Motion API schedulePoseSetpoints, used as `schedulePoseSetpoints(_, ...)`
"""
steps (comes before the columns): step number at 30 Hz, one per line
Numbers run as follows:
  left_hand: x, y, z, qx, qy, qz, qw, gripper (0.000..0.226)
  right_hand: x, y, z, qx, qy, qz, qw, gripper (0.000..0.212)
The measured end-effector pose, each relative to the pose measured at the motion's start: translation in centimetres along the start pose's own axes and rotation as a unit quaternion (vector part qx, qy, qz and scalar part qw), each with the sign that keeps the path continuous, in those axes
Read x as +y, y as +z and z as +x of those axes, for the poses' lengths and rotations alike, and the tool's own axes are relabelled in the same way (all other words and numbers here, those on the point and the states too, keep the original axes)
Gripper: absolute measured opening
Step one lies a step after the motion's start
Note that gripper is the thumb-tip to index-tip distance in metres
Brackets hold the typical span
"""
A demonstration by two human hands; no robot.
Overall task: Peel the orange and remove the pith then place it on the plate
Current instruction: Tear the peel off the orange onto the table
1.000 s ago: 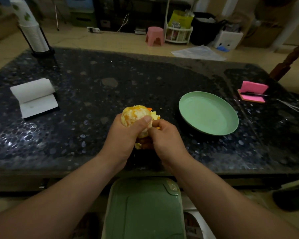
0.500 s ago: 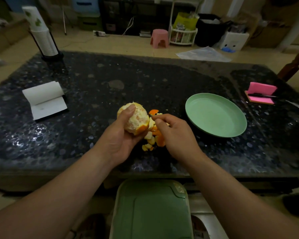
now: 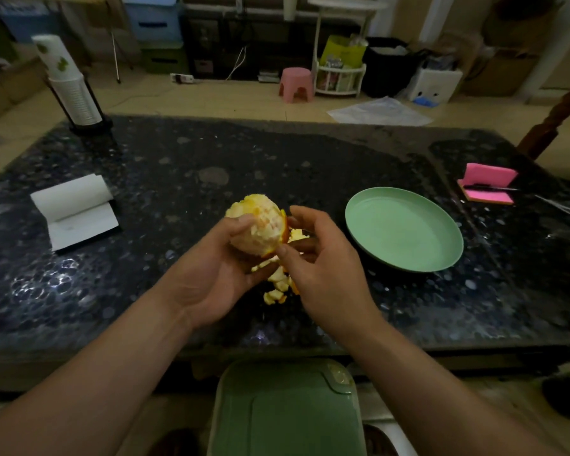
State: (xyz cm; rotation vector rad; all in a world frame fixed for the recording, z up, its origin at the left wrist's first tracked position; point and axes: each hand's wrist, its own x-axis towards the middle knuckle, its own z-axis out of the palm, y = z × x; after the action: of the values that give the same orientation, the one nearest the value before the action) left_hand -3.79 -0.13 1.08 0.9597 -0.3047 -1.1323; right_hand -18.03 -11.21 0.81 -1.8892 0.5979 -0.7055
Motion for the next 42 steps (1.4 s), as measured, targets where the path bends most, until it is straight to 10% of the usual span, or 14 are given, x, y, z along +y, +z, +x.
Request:
schedulePoseSetpoints(16, 0.6, 0.6, -0.1, 0.037, 0.076, 0.070, 0.994, 0.070, -0.3, -1.3, 0.9, -0.079, 0.033, 0.004, 0.996, 0.046)
schedulePoseSetpoints(42, -2.5, 2.2, -0.8, 0.126, 0.204, 0.209, 0.948, 0.052, -1.3, 0.3, 0.0, 0.021, 0.050, -0.011, 0.998, 0.010)
